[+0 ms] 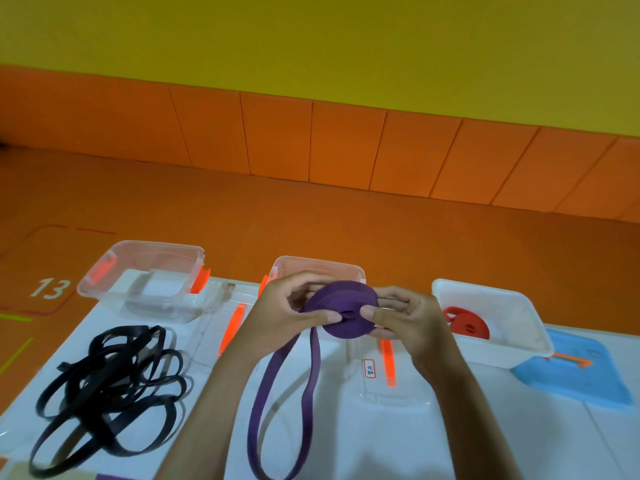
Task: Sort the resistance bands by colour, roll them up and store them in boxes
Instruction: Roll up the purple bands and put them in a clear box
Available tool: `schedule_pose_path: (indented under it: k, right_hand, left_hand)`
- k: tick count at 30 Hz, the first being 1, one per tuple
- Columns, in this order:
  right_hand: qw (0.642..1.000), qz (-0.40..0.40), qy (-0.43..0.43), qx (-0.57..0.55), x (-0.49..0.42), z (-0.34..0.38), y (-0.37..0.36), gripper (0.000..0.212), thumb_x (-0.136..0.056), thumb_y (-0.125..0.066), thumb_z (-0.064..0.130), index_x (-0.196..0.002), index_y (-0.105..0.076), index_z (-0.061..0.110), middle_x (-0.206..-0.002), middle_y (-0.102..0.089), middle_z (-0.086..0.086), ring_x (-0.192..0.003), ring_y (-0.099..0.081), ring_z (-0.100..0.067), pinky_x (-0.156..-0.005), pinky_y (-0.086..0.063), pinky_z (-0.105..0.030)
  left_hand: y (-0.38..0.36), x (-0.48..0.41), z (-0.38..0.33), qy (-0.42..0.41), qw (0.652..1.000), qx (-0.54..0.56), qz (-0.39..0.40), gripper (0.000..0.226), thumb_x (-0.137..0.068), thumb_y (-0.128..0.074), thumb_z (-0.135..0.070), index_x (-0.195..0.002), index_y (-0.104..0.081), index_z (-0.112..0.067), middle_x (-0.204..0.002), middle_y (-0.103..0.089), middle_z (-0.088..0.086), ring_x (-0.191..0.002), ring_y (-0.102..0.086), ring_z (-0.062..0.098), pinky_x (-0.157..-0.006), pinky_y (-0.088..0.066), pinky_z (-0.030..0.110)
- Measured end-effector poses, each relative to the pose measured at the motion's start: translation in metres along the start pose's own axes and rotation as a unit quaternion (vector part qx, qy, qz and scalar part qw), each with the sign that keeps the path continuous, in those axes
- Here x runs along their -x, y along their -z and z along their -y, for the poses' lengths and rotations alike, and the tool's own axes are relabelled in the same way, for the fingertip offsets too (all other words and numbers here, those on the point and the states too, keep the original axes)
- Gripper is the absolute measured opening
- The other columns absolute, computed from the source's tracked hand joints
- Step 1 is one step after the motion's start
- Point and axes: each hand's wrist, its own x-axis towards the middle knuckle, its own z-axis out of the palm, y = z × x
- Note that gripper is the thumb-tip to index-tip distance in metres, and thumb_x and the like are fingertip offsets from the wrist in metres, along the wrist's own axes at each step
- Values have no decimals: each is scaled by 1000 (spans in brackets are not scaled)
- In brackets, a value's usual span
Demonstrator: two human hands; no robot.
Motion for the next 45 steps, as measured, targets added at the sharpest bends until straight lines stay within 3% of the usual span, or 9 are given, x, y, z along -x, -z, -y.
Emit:
schedule_pose_path:
  k: [6,12,18,24,29,34,37,40,45]
  right_hand:
    - [988,40,-17,152,-3,-16,-3,38,-71,-90,39,-104,-73,40,-103,-77,21,-106,-70,0,-72,-58,-15]
    - [999,-22,15,26,-7,-17,2,41,-75,-91,37,-113,-76,30,-107,-81,1,-105,-76,-21,-74,-64,-29]
    - [987,35,19,157,-16,-19,-8,45,-80,-90,25,-99,-71,61,-100,-77,22,-102,-71,0,-72,-56,-12]
    - [997,1,36,74,-18,-23,0,24,-81,-89,28,-100,-75,30,-104,-79,0,-104,-74,-19,-81,-62,-25]
    - [988,24,0,152,-24,-27,-3,38,-76,-94,30,-106,-71,34,-106,-77,11,-103,-73,-14,-79,-63,-27]
    - [997,-22,12,68,-23,-28,-3,31,-73,-91,41,-97,-72,35,-103,-78,3,-102,-74,-19,-77,-63,-29]
    - [994,10,14,111,-25,-33,-9,36,-77,-91,35,-103,-68,44,-107,-75,14,-107,-70,-11,-84,-61,-24]
    - [991,15,23,128,-30,-27,-10,40,-79,-90,34,-106,-67,53,-107,-74,22,-108,-69,-2,-78,-59,-17]
    - [1000,-10,2,-11,-28,-30,-7,32,-75,-90,33,-101,-73,29,-107,-79,-1,-103,-76,-21,-74,-63,-27]
  left_hand:
    - [-1,-2,15,36,990,-114,77,38,-79,-92,-23,-111,-77,-38,-105,-78,-17,-102,-74,7,-89,-59,22]
    - [9,-9,18,44,999,5,5,44,-74,-96,-27,-114,-79,-30,-107,-81,-1,-99,-78,20,-87,-64,32]
    - [15,-14,16,47,996,-54,62,35,-80,-92,-19,-110,-80,-33,-103,-81,-7,-96,-77,14,-86,-63,30]
    - [16,-19,16,32,999,-21,17,32,-81,-92,-27,-108,-78,-34,-100,-79,-6,-94,-75,9,-86,-61,25]
    - [13,-26,18,30,992,-99,69,27,-85,-88,-27,-109,-77,-35,-103,-79,-15,-99,-74,9,-85,-61,24]
    - [14,-30,19,31,997,-53,38,26,-82,-90,-35,-105,-78,-34,-103,-80,-11,-100,-76,11,-89,-61,26]
    - [19,-29,19,27,995,-78,50,25,-83,-89,-35,-106,-78,-33,-100,-80,-15,-95,-76,7,-83,-58,18]
    - [18,-29,19,19,993,-97,59,24,-86,-87,-35,-107,-78,-33,-100,-80,-15,-97,-75,9,-82,-60,19]
    - [23,-29,19,56,994,-55,82,26,-84,-90,-30,-107,-77,-32,-105,-80,-9,-99,-76,12,-87,-62,26]
